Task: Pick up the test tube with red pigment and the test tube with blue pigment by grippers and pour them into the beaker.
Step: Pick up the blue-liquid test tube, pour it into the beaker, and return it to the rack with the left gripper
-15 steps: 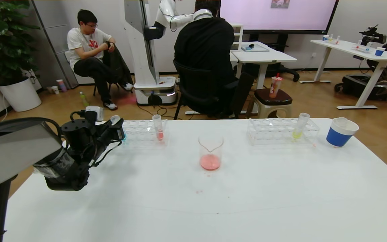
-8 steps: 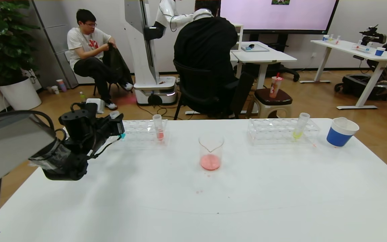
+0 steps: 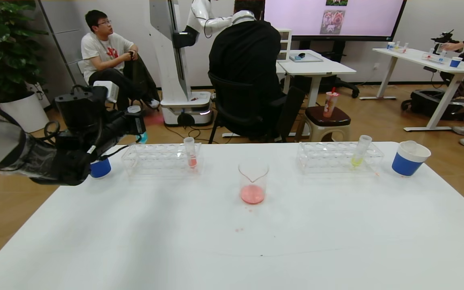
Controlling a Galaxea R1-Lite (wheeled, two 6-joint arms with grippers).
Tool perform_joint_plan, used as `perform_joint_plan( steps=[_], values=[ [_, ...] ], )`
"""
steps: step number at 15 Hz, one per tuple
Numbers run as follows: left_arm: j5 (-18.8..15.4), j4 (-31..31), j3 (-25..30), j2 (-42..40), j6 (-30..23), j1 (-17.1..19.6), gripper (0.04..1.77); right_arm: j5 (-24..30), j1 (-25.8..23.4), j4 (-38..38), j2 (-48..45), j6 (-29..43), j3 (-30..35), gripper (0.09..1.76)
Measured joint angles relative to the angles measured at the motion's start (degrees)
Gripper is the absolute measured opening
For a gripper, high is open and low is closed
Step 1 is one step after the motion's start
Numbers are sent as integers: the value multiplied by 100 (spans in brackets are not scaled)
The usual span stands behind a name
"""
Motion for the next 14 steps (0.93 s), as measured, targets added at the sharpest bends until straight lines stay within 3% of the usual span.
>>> perform_joint_plan(
  steps=[3,8,10,11,14],
  values=[
    [-260,457,-124,-322,6,-345,51,0,0,0,0,0,0,174],
    [-1095,870,-725,-579,521,-1189,51,0,0,0,0,0,0,174],
    [-1713,692,-784,-532,660,-1571,51,0,0,-2,0,0,0,174],
    [-1866,491,-784,-463,808,-1740,51,0,0,0,0,0,0,174],
    [-1947,-375,-751,-35,1390,-2194,51,0,0,0,0,2,0,174]
  ],
)
